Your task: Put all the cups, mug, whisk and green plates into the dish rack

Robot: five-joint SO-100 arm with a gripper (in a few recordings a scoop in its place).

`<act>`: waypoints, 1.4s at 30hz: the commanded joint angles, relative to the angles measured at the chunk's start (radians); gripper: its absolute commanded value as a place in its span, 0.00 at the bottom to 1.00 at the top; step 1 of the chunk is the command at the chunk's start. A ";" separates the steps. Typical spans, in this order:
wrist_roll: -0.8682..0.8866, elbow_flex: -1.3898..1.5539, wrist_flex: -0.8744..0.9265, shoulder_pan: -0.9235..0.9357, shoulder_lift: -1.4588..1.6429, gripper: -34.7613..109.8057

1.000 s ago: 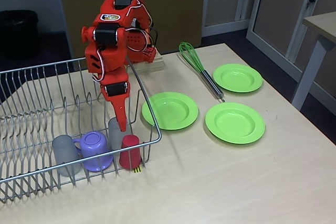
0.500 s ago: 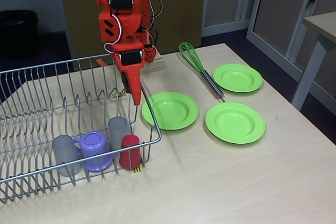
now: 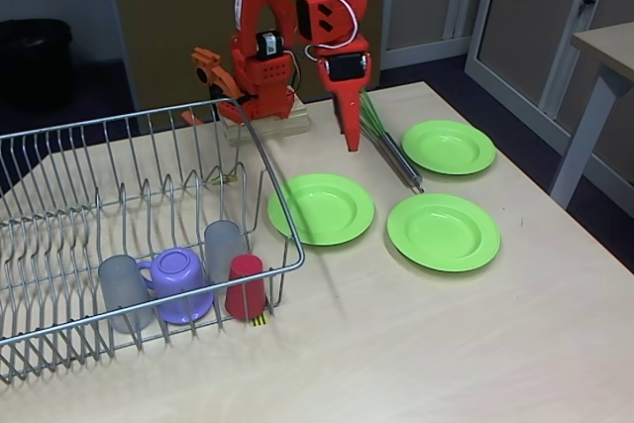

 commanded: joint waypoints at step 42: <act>1.658 0.828 -0.755 -0.925 0.126 0.44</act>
